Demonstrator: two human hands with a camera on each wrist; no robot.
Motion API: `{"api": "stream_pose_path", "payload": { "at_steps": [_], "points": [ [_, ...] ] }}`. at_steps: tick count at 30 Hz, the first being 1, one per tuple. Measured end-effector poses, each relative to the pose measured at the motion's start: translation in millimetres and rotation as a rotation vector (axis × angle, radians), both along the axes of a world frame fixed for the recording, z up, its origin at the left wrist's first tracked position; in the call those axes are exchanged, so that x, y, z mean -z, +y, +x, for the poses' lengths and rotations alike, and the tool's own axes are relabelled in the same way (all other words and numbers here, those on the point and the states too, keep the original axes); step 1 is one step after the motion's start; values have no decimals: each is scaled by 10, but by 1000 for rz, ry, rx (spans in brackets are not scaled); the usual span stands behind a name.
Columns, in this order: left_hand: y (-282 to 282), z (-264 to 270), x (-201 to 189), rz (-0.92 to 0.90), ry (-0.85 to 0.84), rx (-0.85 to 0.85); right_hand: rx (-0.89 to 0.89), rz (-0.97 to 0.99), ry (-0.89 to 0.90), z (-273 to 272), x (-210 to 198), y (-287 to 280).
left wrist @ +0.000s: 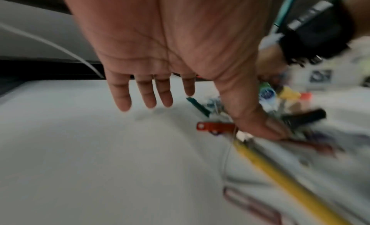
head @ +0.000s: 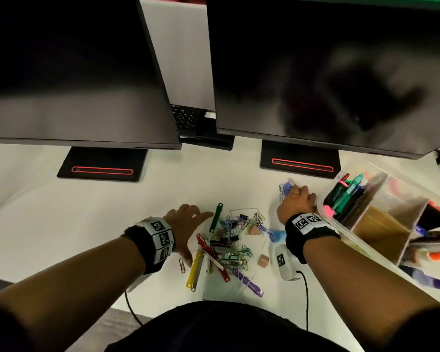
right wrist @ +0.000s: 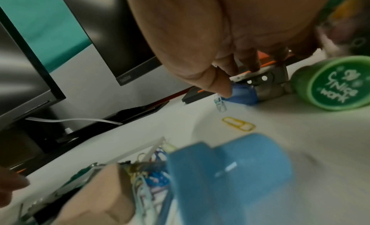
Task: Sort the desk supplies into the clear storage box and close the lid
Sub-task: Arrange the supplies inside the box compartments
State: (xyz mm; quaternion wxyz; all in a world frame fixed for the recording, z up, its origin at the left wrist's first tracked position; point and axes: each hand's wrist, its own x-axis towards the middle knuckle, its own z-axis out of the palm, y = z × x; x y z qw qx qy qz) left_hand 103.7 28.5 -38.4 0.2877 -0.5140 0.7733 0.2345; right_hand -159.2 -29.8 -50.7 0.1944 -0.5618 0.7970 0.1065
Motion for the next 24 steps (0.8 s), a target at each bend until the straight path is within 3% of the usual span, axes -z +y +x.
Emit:
{"api": "stream_pose_path", "payload": {
  "at_steps": [3, 15, 21, 24],
  "points": [
    [89, 17, 164, -4, -73, 88, -27, -48, -11, -11, 25, 37],
    [64, -328, 335, -59, 66, -3, -45, -10, -155, 16, -94, 215],
    [-21, -506, 352, -141, 182, -27, 99, -221, -480, 110, -392, 341],
    [-115, -630, 310, -155, 389, -44, 192, -273, -758, 65, -640, 424]
  ]
}}
